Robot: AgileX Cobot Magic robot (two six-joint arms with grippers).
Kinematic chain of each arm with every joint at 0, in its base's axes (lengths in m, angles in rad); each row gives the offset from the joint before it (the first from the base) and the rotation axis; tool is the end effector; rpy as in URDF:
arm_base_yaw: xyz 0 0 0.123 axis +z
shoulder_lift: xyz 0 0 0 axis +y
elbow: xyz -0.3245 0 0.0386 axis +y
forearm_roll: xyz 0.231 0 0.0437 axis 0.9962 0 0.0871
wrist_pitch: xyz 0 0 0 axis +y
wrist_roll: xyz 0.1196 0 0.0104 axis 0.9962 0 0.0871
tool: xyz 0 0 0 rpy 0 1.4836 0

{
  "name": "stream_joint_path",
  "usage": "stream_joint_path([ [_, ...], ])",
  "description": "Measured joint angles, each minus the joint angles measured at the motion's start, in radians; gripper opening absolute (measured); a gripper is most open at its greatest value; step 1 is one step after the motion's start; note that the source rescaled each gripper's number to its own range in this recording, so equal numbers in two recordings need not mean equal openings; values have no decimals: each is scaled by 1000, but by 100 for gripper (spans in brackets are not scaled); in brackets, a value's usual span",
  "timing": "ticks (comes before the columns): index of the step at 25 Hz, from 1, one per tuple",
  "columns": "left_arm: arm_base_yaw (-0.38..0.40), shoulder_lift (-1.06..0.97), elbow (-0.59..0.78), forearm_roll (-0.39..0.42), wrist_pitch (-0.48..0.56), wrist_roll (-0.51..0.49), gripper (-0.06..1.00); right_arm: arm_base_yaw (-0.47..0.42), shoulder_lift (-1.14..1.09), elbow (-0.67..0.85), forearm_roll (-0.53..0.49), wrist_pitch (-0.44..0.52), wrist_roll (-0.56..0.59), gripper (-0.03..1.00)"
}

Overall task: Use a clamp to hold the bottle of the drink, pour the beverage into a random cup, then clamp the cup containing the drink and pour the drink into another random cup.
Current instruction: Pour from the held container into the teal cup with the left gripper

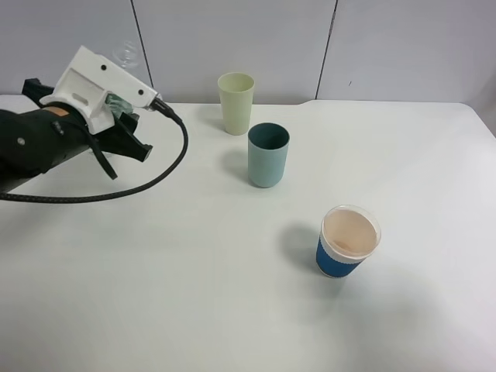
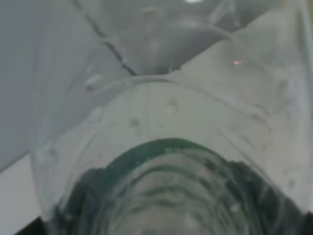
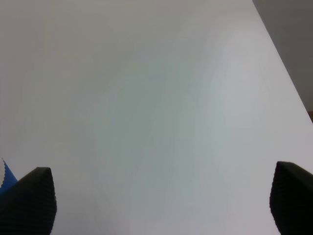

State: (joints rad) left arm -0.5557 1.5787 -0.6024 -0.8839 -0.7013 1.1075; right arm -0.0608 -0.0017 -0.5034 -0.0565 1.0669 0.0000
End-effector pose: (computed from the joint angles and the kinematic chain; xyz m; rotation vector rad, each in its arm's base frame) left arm 0.2887 -0.1088 0.2400 0.5352 1.8557 0.3807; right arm -0.0372 -0.0037 0.2563 0.0652 2.0447 -0.1056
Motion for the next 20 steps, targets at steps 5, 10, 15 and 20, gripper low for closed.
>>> stream_joint_path([
  [5,-75,56,-140,-206,17,269,8,0,0,0,0,0,0,79],
  [10,-162,140,-258,-328,21,451,8,0,0,0,0,0,0,79],
  [15,-196,216,-336,-352,22,525,8,0,0,0,0,0,0,79],
  [20,-196,238,-370,-355,4,539,8,0,0,0,0,0,0,79],
])
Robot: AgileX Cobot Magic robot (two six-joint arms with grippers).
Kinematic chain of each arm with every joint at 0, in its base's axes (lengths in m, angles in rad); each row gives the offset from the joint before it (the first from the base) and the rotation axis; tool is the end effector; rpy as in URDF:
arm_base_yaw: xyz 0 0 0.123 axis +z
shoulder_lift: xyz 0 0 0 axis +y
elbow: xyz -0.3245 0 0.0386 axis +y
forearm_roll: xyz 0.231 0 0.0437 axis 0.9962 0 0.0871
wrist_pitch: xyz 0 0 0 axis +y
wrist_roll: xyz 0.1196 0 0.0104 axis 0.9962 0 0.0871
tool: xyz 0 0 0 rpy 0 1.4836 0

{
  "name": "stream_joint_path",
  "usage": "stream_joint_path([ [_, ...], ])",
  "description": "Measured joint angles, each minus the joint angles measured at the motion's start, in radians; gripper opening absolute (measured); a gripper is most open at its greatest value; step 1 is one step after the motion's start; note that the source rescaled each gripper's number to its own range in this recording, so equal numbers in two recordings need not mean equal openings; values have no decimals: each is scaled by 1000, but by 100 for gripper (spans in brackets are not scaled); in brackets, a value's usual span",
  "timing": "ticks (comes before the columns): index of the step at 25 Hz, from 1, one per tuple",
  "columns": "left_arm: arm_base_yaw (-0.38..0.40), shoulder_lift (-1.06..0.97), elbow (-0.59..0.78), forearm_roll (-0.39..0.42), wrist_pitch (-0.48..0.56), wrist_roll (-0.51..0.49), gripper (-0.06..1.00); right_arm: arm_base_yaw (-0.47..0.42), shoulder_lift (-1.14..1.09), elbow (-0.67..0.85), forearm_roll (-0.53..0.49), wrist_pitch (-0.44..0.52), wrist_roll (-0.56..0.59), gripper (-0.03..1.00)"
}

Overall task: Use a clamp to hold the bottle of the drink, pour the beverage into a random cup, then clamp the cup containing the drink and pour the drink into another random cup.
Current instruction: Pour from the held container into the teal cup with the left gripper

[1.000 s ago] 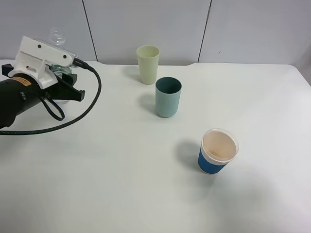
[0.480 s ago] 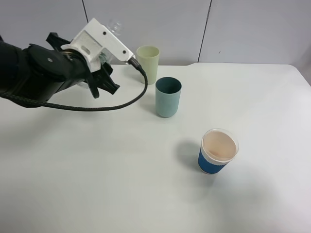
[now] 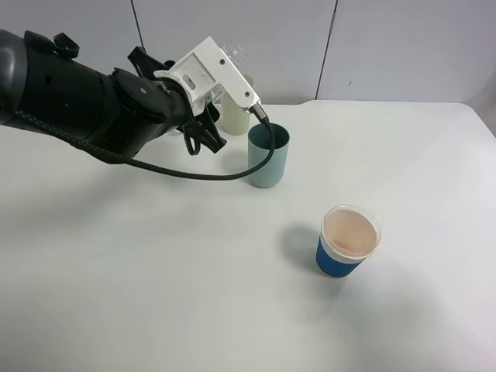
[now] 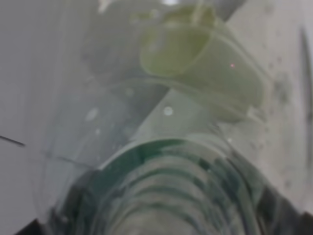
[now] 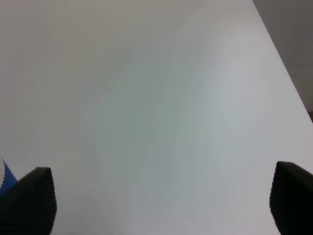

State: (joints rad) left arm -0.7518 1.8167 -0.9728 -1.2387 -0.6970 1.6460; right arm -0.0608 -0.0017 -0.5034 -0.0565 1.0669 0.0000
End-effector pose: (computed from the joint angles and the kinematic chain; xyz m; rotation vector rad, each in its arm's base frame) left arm 0.3323 -0.2110 0.2398 0.8196 1.8123 0.5057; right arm -0.0372 -0.0037 0.2563 0.0652 2.0447 -0.1056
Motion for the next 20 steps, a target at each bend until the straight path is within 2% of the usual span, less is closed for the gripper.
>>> stream_joint_path([
  [6,0,16,-26,11,-64,71,8,0,0,0,0,0,0,79],
  [11,0,56,-92,-54,-104,224,8,0,0,0,0,0,0,79],
  [14,0,77,-112,-61,-118,320,8,0,0,0,0,0,0,79],
  [20,-8,114,-112,-61,-143,426,8,0,0,0,0,0,0,79],
])
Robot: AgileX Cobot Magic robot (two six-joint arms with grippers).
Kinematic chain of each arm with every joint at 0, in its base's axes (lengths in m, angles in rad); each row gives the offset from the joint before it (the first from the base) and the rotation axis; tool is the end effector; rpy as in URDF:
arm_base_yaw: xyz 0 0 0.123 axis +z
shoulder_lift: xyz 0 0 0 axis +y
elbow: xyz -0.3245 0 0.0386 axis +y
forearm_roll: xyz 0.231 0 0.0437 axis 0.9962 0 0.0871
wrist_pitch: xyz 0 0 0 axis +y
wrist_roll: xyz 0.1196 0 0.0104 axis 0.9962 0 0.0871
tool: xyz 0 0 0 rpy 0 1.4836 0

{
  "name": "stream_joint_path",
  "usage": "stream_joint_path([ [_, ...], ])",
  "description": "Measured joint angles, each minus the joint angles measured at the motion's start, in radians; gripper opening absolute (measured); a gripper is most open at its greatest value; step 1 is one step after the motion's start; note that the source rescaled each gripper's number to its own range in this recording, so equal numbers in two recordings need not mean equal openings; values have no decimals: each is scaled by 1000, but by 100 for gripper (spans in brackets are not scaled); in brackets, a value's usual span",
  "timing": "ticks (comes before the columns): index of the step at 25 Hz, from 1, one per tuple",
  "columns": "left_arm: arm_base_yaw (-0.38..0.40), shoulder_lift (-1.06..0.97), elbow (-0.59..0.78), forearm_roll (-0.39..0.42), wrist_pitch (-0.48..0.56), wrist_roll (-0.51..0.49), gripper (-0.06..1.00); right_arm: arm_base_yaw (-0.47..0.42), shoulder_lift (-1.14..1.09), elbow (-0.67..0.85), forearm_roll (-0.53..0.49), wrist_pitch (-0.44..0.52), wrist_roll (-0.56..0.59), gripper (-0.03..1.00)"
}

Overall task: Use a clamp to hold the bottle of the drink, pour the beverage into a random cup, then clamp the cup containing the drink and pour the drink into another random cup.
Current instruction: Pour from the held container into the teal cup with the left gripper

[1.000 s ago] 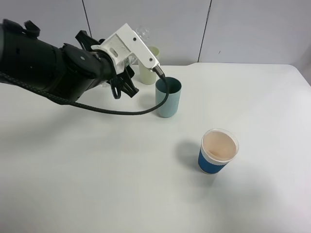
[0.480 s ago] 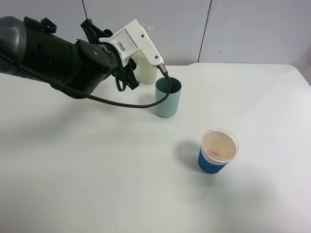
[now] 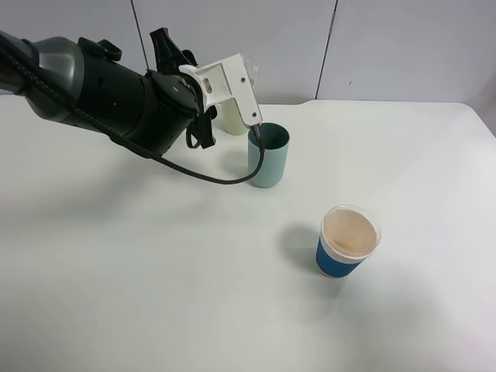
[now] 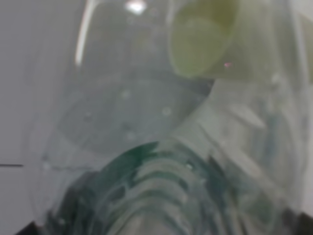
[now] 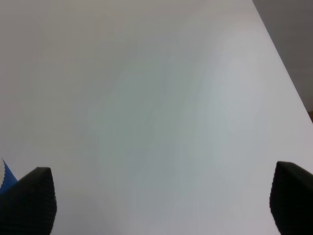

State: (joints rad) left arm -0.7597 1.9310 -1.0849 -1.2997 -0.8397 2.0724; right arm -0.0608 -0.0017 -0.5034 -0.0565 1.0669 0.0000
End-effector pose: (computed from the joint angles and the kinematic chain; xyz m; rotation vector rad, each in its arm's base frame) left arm 0.3573 -0.2207 0.2313 1.0840 1.6773 0.8961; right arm -0.0372 -0.0037 0.2563 0.0652 2.0447 -0.1056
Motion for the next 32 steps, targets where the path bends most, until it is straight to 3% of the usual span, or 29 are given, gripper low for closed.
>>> stream_joint_path([
  [13,-4,87,-32,-39,-24,96,8,0,0,0,0,0,0,79],
  [25,-8,90,-32,116,-29,103,8,0,0,0,0,0,0,79],
  [32,-8,90,-32,141,-35,160,8,0,0,0,0,0,0,79],
])
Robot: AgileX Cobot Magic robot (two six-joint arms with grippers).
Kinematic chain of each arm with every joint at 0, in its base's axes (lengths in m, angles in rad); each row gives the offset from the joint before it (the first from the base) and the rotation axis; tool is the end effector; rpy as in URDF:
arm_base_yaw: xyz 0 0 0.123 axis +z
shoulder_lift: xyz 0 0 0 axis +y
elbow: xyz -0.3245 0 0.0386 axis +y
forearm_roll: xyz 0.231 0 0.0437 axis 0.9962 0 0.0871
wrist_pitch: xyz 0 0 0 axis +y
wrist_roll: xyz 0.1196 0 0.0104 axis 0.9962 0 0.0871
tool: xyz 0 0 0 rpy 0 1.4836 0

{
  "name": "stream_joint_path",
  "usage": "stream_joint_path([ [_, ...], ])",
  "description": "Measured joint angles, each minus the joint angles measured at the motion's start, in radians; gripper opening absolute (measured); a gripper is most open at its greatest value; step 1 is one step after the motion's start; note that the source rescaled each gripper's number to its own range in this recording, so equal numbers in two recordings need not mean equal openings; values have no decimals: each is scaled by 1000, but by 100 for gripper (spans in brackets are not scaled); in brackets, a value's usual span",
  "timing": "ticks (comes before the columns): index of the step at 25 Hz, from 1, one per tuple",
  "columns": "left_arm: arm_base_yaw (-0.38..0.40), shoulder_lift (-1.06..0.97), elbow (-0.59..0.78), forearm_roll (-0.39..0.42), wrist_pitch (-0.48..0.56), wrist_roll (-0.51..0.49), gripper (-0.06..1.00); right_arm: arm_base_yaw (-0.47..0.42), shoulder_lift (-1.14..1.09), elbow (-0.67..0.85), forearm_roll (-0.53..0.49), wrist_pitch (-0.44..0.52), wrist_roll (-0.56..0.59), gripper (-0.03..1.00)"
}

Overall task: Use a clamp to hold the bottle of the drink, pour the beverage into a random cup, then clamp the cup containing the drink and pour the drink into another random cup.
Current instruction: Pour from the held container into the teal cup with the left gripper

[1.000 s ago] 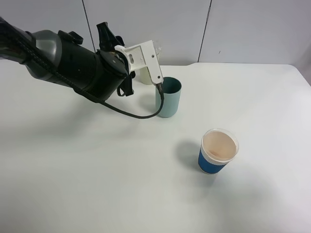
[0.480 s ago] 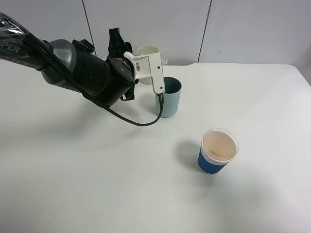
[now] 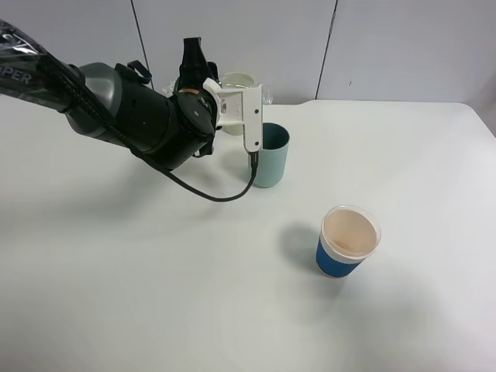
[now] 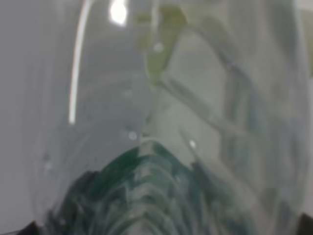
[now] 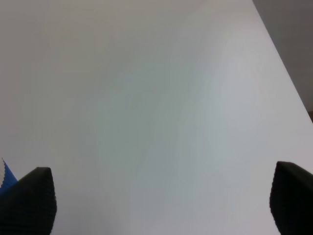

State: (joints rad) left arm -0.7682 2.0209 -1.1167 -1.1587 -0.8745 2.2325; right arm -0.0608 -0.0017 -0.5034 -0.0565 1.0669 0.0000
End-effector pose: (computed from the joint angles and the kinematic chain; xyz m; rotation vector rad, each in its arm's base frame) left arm 0.3698 -0.2400 0.2129 1.3335 1.4607 1.0759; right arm -0.0372 -0.0037 0.2563 0.0652 2.0447 -0.1056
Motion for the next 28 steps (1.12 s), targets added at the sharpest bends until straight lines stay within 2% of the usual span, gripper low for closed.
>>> stream_joint_path([
  [28,0,0,0,11,-53,168,8,0,0,0,0,0,0,79],
])
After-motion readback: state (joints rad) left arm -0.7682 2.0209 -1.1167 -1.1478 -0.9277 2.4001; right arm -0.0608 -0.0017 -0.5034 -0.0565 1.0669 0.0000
